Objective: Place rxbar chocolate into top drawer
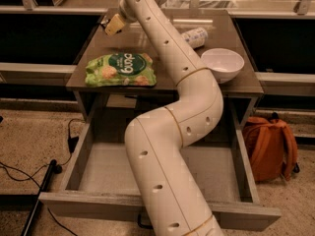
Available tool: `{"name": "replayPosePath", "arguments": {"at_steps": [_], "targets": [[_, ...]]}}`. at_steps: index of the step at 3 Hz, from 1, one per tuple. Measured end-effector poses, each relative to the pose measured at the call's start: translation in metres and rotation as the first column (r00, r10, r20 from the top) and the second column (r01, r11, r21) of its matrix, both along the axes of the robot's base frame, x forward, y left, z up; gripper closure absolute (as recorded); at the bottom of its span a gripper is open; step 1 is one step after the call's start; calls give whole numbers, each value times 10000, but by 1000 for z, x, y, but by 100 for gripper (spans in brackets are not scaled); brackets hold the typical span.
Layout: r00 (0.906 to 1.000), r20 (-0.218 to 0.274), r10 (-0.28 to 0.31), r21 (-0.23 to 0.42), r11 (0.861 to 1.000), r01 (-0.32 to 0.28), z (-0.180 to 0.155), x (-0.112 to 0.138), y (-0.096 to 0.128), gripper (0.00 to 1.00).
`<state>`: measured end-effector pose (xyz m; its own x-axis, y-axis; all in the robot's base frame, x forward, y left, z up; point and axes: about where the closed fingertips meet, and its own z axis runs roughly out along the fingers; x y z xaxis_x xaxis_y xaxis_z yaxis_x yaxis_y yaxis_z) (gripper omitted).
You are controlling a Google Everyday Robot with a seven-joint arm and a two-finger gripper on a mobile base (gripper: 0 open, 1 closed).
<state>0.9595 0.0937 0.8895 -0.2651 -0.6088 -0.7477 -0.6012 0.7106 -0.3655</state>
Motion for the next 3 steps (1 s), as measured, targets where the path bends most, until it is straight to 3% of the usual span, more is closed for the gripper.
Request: {"name": "replayPosePath", "arguments": {"at_steps": [1, 3], "targets": [[9999, 105, -98, 897, 9959, 88, 2, 6, 6, 0], [9985, 133, -540, 1813, 9821, 507, 3, 12, 18, 0]]}}
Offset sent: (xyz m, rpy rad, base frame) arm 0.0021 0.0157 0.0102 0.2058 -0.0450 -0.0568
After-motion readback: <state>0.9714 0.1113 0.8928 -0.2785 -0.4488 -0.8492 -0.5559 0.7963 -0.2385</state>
